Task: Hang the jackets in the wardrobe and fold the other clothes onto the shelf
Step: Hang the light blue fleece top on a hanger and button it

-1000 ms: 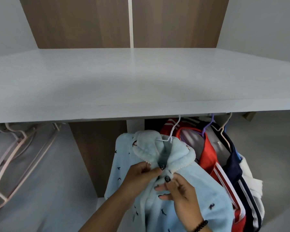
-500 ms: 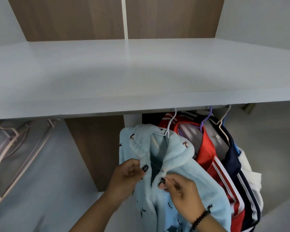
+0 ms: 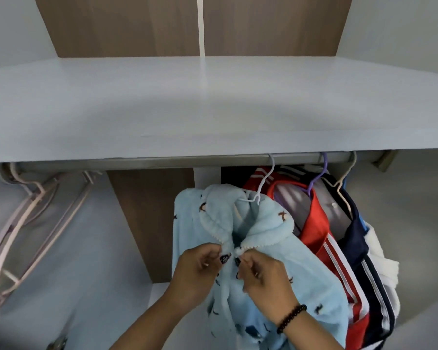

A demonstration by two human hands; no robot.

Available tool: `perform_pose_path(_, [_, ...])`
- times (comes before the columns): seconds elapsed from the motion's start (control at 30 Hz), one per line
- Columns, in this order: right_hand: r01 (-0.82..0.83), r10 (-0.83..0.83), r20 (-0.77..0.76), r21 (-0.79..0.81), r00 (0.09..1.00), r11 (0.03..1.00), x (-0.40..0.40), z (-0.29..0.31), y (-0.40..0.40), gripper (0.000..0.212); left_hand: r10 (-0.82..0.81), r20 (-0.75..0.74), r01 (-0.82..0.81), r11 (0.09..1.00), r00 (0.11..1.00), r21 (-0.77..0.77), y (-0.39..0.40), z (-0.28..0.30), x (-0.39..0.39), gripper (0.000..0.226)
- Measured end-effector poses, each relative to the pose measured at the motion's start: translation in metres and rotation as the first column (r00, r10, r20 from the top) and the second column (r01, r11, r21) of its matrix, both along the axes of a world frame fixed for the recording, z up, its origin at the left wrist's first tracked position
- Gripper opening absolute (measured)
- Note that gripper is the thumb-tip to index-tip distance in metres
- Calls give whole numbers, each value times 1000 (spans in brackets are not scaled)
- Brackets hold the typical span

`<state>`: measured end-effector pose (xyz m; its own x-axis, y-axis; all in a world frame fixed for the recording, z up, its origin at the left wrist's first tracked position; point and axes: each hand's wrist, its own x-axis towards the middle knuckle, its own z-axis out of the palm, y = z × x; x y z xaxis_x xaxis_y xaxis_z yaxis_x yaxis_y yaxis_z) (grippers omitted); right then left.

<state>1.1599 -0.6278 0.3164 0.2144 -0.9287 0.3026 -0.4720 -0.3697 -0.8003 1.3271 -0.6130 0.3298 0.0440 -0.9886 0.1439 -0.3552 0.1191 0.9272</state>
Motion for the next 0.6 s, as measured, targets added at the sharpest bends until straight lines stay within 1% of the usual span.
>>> perform_pose_path(0.07, [0,0,16,13,1000,1000,-1,1,4,27,24,14,-24,1000,1000,0,1,2,-2,38])
perform_pose_path(0.2, [-7,7,20,27,1000,1000,-5,7,6,33,25,100,-22,999,995,-25,2,6,-2,30])
perform_pose_path(0.27, [-22,21,31,23,999,1000,-5,9,7,32,26,127,-18,998,992,-59,3,10,-3,33])
perform_pose_path(0.37, [-37,35,57,31,998,999,-5,12,7,26,27,136,-15,996,990,-89,4,13,-5,38])
perform_pose_path(0.47, [-60,55,71,66,996,996,-5,17,6,29,25,146,-11,995,989,-95,4,13,-5,32])
perform_pose_path(0.5, [-72,67,71,78,995,994,-5,20,6,30,11,114,-3,997,993,-73,4,13,-4,29])
perform_pose_path(0.53, [-88,82,72,89,994,992,-5,23,5,31,-19,31,20,1000,999,-17,3,15,-2,26])
perform_pose_path(0.6, [-128,119,86,114,989,985,-6,28,3,30,-87,-212,115,985,973,127,2,20,3,27])
